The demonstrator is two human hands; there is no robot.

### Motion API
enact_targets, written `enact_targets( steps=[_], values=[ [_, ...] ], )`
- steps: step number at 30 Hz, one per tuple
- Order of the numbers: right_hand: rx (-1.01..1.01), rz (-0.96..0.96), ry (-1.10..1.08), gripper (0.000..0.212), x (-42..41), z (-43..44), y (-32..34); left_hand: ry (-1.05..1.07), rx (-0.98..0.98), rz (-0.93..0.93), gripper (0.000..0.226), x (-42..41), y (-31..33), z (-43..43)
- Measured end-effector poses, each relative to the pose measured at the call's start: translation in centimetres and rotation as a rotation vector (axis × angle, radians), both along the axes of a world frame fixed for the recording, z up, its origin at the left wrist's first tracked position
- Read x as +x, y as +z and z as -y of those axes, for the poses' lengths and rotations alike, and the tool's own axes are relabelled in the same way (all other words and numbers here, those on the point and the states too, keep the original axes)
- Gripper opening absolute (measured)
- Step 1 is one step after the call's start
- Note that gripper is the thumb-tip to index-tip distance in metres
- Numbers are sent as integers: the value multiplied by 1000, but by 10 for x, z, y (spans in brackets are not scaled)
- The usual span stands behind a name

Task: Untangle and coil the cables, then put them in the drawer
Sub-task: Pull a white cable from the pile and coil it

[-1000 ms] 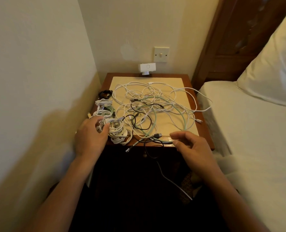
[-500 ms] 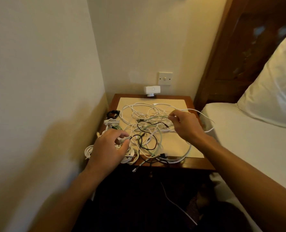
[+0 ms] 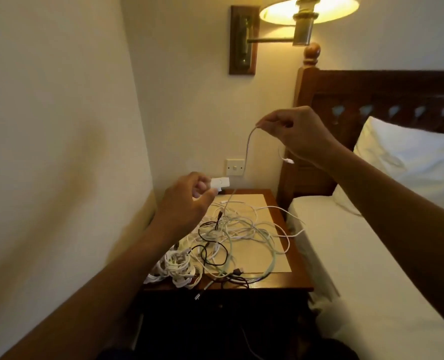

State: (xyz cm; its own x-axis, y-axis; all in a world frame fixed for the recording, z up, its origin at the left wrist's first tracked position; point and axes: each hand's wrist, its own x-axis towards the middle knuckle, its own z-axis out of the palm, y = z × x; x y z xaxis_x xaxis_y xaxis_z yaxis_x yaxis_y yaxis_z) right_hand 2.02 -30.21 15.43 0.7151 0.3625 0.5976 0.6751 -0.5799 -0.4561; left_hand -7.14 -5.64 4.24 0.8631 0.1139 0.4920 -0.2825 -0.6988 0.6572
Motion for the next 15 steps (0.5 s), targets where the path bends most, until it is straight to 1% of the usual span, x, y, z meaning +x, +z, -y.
enact_targets(
  steps=[3,5,6,7,8,10,11,13,15],
  values=[
    [52,63,52,16,-32,0,31,-57,-48,2,42,6,36,20],
    [108,103,76,17,-53,-2,46,-137,-13,-31,60,7,52,33],
    [139,118,89,18,-63,-2,53,-180,36,-55,64,7,58,41],
    [169,129,102,18,-72,-2,59,-218,114,-71,64,8,62,49],
    [194,137,112,19,-80,-1,64,-254,199,-73,56,8,65,56],
    [244,150,125,19,-96,3,73,-289,312,-63,27,10,66,68],
    [270,156,123,20,-102,7,76,-291,304,-73,17,12,66,70],
    [295,160,105,21,-109,17,78,-268,171,-131,20,14,66,68],
    [262,137,68,22,-112,30,73,-250,-66,-176,20,14,71,61]
  ],
)
